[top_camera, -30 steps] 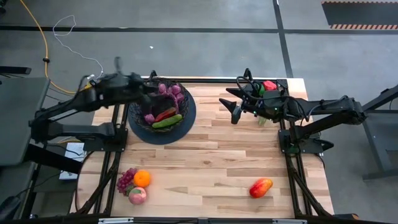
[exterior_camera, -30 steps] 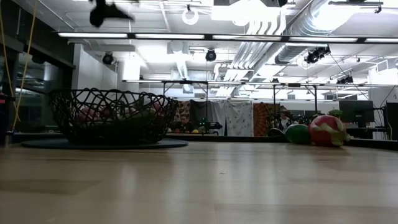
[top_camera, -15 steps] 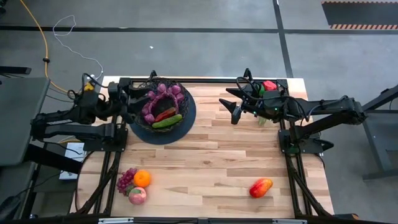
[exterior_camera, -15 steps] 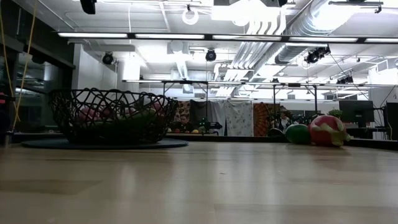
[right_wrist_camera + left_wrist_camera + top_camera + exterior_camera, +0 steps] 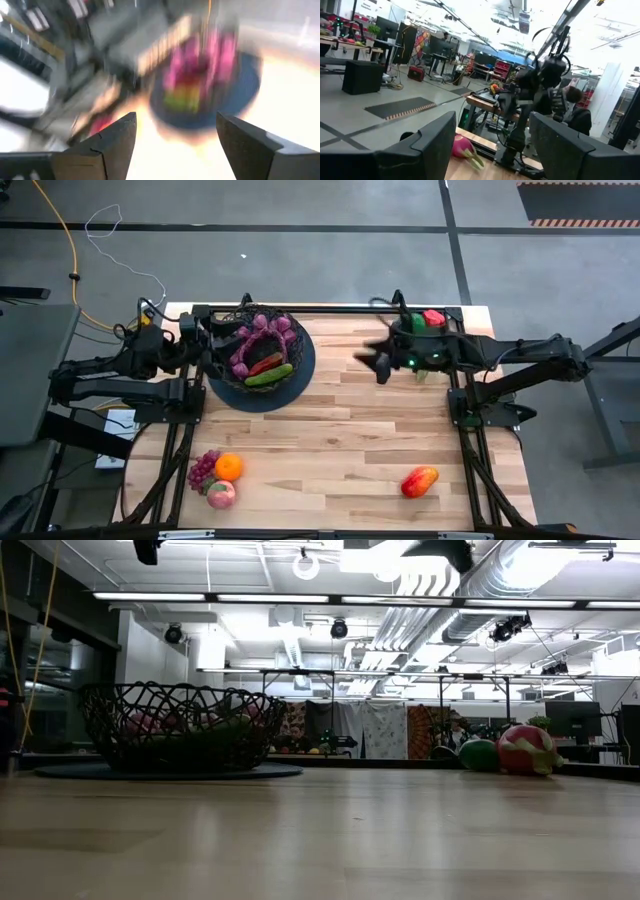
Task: Build produce basket
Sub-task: Put the red mango into the black wire basket
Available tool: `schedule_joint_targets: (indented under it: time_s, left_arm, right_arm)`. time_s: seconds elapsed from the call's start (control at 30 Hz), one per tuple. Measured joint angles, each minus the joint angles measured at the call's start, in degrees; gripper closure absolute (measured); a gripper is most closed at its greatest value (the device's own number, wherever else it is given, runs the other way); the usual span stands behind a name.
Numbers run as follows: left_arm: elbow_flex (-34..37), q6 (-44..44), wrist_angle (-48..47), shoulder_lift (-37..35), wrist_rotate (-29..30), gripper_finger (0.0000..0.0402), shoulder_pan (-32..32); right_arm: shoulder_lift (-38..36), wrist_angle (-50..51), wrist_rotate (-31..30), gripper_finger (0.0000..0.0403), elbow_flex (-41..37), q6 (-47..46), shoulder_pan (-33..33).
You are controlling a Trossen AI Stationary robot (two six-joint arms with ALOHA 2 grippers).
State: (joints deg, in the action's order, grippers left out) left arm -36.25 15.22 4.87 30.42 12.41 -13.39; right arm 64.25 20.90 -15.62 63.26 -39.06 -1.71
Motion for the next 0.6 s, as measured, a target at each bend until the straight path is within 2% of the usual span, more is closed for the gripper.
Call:
schedule_joint_targets:
  time_s: [0.13, 0.2, 0.3, 0.47, 0.6]
  left_arm:
    - [0.00, 0.01, 0.01, 0.19, 0.24, 0.0160, 0.00]
    - [0.00, -0.36, 0.08, 0.19, 0.69, 0.0160, 0.00]
    - [-0.02, -0.42, 0.57, 0.19, 0.69, 0.0160, 0.00]
    - [-0.04, -0.43, 2.18, 0.17, 0.67, 0.0160, 0.00]
    - [-0.04, -0.42, 2.51, 0.16, 0.67, 0.0160, 0.00]
  right_arm:
    - [1.44, 20.35, 16.09, 0.0141, -0.03, -16.64, -1.24]
    - [2.59, 29.46, 19.22, 0.0141, -1.15, -23.83, -4.54]
    - [3.17, 34.68, 22.59, 0.0141, -5.79, -36.27, -11.59]
    - [3.21, 28.20, 31.68, 0.0141, -16.01, -61.51, -25.85]
    - [3.21, 14.40, 33.03, 0.0141, -22.83, -79.89, -35.83]
